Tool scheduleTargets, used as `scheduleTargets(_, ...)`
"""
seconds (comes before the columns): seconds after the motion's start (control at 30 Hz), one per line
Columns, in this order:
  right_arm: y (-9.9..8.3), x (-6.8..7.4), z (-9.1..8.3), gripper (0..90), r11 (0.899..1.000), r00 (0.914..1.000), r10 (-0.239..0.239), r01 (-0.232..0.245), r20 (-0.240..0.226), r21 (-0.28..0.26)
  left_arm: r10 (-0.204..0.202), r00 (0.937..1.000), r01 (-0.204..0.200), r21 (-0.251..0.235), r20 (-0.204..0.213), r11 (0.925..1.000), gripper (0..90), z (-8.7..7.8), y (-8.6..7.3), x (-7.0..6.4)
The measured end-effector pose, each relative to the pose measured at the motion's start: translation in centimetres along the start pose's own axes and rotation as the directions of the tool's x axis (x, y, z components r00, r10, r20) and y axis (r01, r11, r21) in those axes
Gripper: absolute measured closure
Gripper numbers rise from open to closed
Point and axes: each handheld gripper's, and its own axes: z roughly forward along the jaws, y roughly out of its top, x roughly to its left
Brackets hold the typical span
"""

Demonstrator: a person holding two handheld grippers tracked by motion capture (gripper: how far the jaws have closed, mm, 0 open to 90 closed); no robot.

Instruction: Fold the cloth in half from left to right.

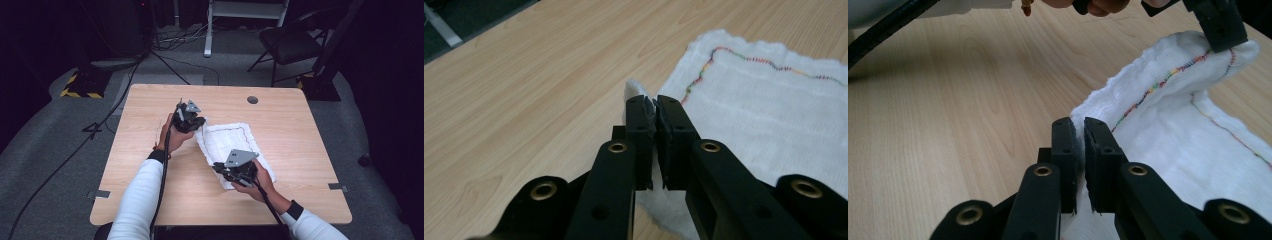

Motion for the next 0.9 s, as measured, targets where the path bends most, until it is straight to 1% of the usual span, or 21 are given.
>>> scheduleTargets(0.03,-0.4,-0.6,-0.8,83.9,1.0,0.9998,0.011,-0.01,0.017,-0.005,0.001,1.0,-0.001,-0.004,0.0,1.0,84.8,0.3,0.4,-0.2)
scheduleTargets(0.1,-0.9,-1.2,-1.6,83.9,1.0,0.9992,0.021,-0.021,0.033,-0.007,0.0,1.0,0.0,-0.017,0.001,0.9998,84.7,1.1,1.3,-0.8)
scheduleTargets(0.13,-1.1,-1.5,-2.0,84.0,1.0,0.9987,0.028,-0.027,0.043,-0.009,0.0,1.0,0.0,-0.017,0.001,0.9998,84.7,1.1,1.3,-0.8)
scheduleTargets(0.17,-1.3,-1.8,-2.4,83.9,0.999,0.9981,0.035,-0.034,0.051,-0.009,-0.007,0.9999,0.007,-0.024,0.01,0.9997,84.7,1.4,1.5,-1.1)
scheduleTargets(0.2,-1.3,-1.8,-2.4,83.9,0.999,0.9981,0.035,-0.034,0.051,-0.009,-0.015,0.9999,0.015,-0.028,0.007,0.9995,84.7,1.6,1.7,-1.3)
scheduleTargets(0.27,-1.8,-2.4,-3.2,84.0,0.999,0.9964,0.051,-0.05,0.068,-0.013,-0.02,0.9997,0.02,-0.037,0.012,0.9991,84.7,2.2,2.2,-1.5)
scheduleTargets(0.3,-2.4,-2.8,-4.0,84.0,0.998,0.9945,0.062,-0.061,0.084,-0.012,-0.019,0.9998,0.02,-0.041,0.011,0.999,84.7,2.5,2.4,-1.7)
scheduleTargets(0.33,-2.6,-3.0,-4.3,84.0,0.998,0.9937,0.066,-0.065,0.091,-0.01,-0.027,0.9996,0.027,-0.045,0.014,0.9986,84.7,2.8,2.6,-1.9)
scheduleTargets(0.37,-2.6,-3.0,-4.3,84.0,0.998,0.9937,0.066,-0.065,0.091,-0.01,-0.021,0.9995,0.022,-0.045,0.021,0.9987,84.7,3.1,2.8,-2.0)
scheduleTargets(0.43,-3.4,-3.5,-5.2,84.0,0.997,0.9903,0.074,-0.074,0.118,-0.004,-0.022,0.9995,0.023,-0.042,0.025,0.9988,84.7,4.1,3.4,-2.7)
scheduleTargets(0.47,-3.7,-3.6,-5.5,84.0,0.997,0.9896,0.076,-0.076,0.123,-0.002,-0.022,0.9995,0.023,-0.042,0.025,0.9988,84.7,4.1,3.4,-2.7)
scheduleTargets(0.5,-3.9,-3.8,-5.8,84.0,0.997,0.9882,0.081,-0.081,0.13,0.0,-0.021,0.9993,0.022,-0.044,0.031,0.9988,84.7,4.7,3.8,-3.2)
scheduleTargets(0.6,-4.7,-4.3,-6.6,84.0,0.995,0.9845,0.098,-0.1,0.146,0.005,-0.014,0.9994,0.016,-0.047,0.032,0.9988,84.7,5.7,4.3,-4.0)
scheduleTargets(0.63,-4.7,-4.3,-6.6,84.0,0.995,0.9845,0.098,-0.1,0.146,0.005,-0.014,0.9994,0.016,-0.047,0.032,0.9988,84.7,5.7,4.3,-4.0)
scheduleTargets(0.7,-5.3,-4.5,-7.0,84.0,0.994,0.9817,0.106,-0.109,0.158,0.01,0.002,0.9996,-0.001,-0.038,0.029,0.9993,84.7,6.3,4.7,-4.3)
scheduleTargets(0.73,-5.6,-4.6,-7.2,84.0,0.993,0.9804,0.11,-0.114,0.164,0.014,-0.004,0.9995,0.006,-0.039,0.032,0.9992,84.8,6.6,4.8,-4.6)
scheduleTargets(0.77,-6.2,-4.7,-7.6,84.0,0.993,0.9784,0.108,-0.115,0.176,0.027,-0.005,0.999,0.007,-0.047,0.044,0.9989,84.7,7.2,5.2,-5.0)
scheduleTargets(0.8,-6.2,-4.7,-7.6,84.0,0.993,0.9784,0.108,-0.115,0.176,0.027,-0.005,0.999,0.007,-0.047,0.044,0.9989,84.7,7.2,5.2,-5.0)
scheduleTargets(0.83,-6.7,-4.8,-8.0,84.0,0.993,0.9774,0.102,-0.11,0.185,0.036,0.004,0.9987,-0.001,-0.046,0.05,0.9989,84.8,7.7,5.6,-5.6)
scheduleTargets(0.87,-6.7,-4.8,-8.0,84.0,0.993,0.9774,0.102,-0.11,0.185,0.036,0.004,0.9987,-0.001,-0.046,0.05,0.9989,84.7,7.7,5.6,-5.6)
scheduleTargets(0.9,-7.1,-4.9,-8.5,84.0,0.992,0.9748,0.11,-0.12,0.194,0.041,0.018,0.9984,-0.016,-0.04,0.053,0.9991,84.7,8.3,5.9,-6.1)
